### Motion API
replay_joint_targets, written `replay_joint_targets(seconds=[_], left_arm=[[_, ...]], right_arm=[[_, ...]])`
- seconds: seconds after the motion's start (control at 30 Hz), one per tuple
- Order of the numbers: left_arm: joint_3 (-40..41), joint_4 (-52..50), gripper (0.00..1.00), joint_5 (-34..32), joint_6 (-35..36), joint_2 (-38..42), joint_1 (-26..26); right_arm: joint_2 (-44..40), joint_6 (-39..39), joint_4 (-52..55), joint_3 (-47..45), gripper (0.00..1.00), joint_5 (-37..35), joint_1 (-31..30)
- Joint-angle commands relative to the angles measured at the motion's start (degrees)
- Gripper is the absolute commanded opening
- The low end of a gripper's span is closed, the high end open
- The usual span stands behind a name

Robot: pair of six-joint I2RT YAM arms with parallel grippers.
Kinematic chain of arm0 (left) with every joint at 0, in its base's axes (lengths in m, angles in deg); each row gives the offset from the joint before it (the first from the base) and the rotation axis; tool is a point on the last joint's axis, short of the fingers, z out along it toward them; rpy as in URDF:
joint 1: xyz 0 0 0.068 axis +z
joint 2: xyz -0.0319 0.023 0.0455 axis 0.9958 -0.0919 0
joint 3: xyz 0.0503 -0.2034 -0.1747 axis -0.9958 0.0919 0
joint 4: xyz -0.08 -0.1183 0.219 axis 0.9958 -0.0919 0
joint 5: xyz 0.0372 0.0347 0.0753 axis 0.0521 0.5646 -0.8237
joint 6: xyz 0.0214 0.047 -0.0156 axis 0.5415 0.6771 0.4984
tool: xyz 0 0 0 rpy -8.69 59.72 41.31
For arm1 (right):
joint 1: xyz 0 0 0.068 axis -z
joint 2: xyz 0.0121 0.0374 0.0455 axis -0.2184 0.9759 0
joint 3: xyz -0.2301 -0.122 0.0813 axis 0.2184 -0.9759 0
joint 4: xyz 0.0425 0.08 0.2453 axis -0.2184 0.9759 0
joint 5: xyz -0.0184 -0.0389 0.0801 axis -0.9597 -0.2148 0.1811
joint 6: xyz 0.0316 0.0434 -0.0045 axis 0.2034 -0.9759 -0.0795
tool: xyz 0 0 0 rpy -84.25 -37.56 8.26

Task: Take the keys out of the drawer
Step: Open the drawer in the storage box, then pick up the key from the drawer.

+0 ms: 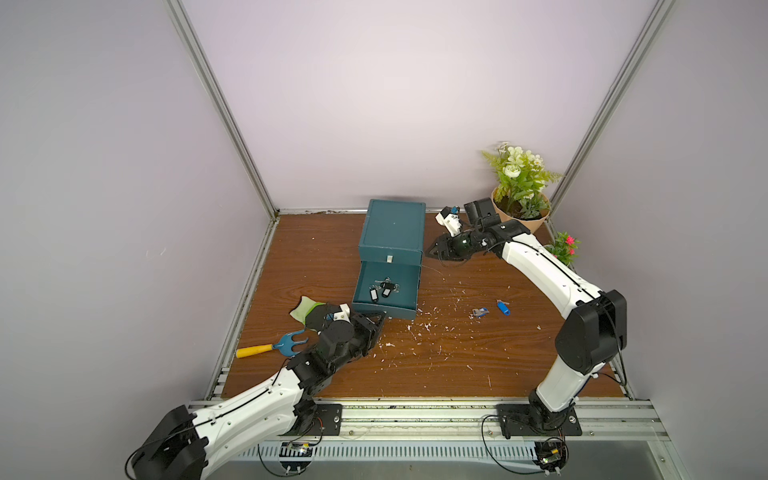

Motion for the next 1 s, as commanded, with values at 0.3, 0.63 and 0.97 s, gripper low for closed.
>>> replay_joint_targets(seconds=[0.3, 0.63, 0.97], left_arm=[[-21.94, -30.78, 0.55, -10.52, 17.19, 8.27, -0.51], [-38.50, -42.07, 0.75, -17.36, 41.81, -4.61, 10.84], [-31.05, -35.70, 0.81, -1.11, 52.67, -8.41, 31.45]], right_arm=[[-7.20, 7.15, 4.35, 8.20, 0.42, -18.32, -7.99], [-11.45, 27.11, -5.10, -3.27, 0.44, -22.95, -20.75], [-7.42, 35.83, -11.76, -12.46, 0.44, -25.41, -23.50]])
